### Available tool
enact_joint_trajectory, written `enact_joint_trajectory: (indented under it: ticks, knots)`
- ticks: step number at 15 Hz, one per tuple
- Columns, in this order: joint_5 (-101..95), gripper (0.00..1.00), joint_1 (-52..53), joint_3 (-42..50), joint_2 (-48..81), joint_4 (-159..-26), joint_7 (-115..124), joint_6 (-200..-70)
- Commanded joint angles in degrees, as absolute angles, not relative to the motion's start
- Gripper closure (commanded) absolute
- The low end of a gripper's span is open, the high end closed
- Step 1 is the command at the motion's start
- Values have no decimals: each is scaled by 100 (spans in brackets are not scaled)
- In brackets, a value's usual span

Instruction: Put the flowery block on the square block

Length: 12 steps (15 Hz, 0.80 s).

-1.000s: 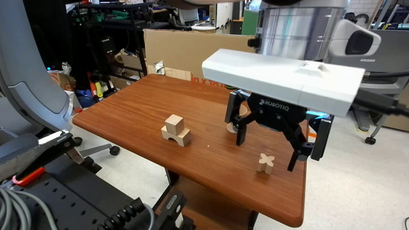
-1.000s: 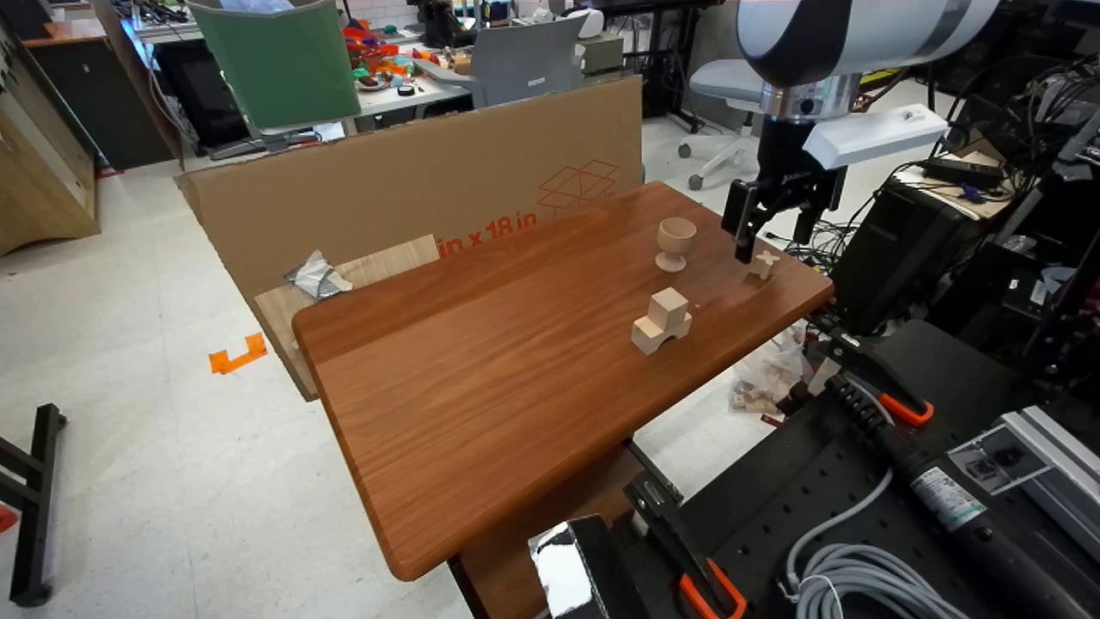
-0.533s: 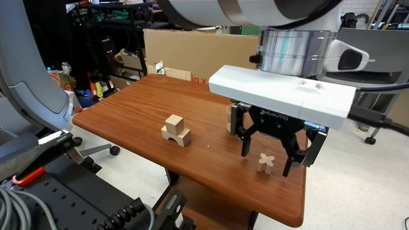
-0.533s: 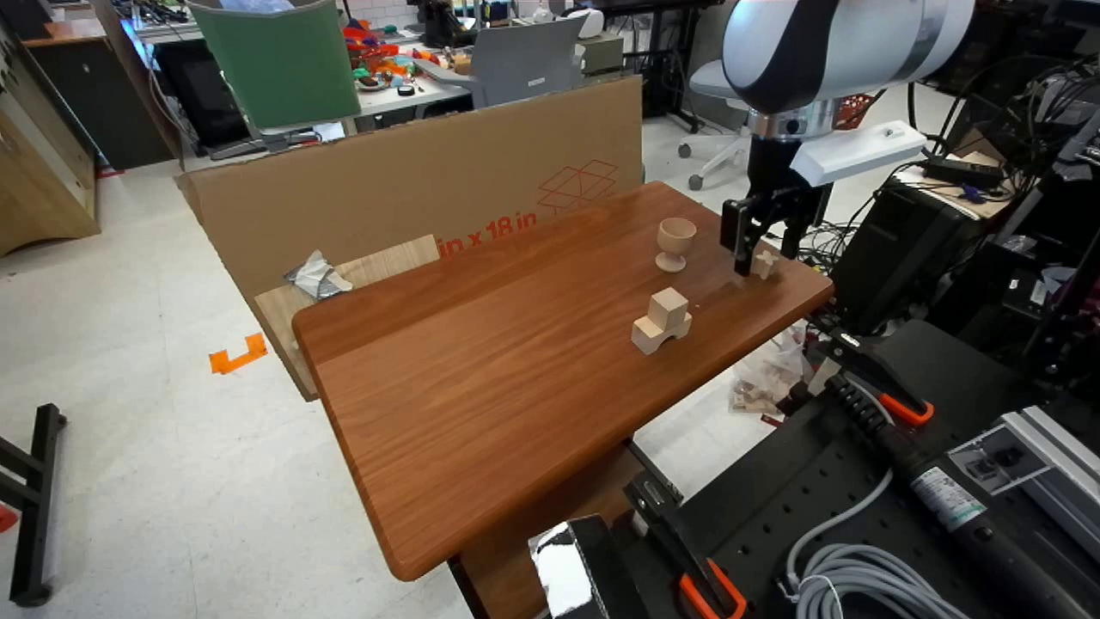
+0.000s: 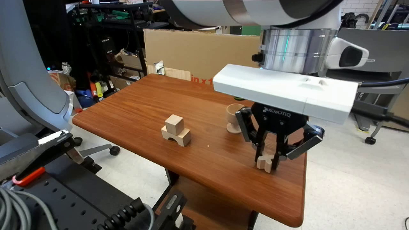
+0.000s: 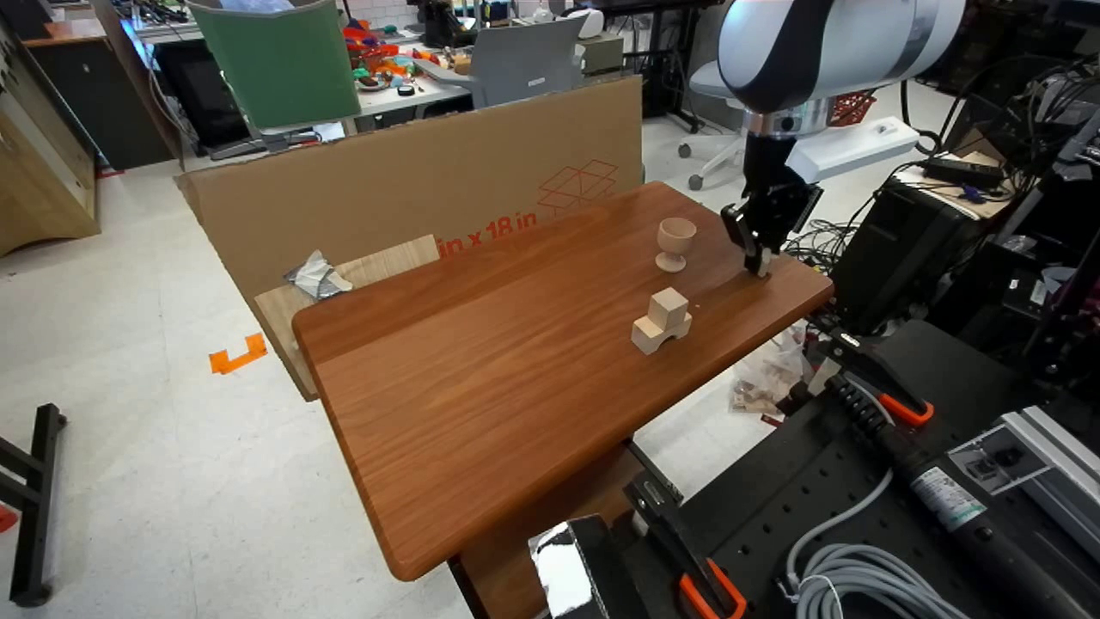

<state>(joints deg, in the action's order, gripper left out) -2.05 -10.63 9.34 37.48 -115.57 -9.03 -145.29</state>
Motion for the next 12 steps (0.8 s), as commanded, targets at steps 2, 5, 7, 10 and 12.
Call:
enact_joint_trajectory:
  ticks: [2, 5, 7, 10, 12]
  knots:
    - [-11, 93, -1154, 705, 2938, -12029, -799, -14479]
    - [192, 93, -1140, 557, 2084, -12625, -875, -14392]
    - [311, 93, -1081, 489, 1546, -12985, -857, -14228]
    - [537, 93, -931, 396, 1020, -13270, -669, -13891]
    - [631, 93, -803, 356, 837, -13341, -445, -13705]
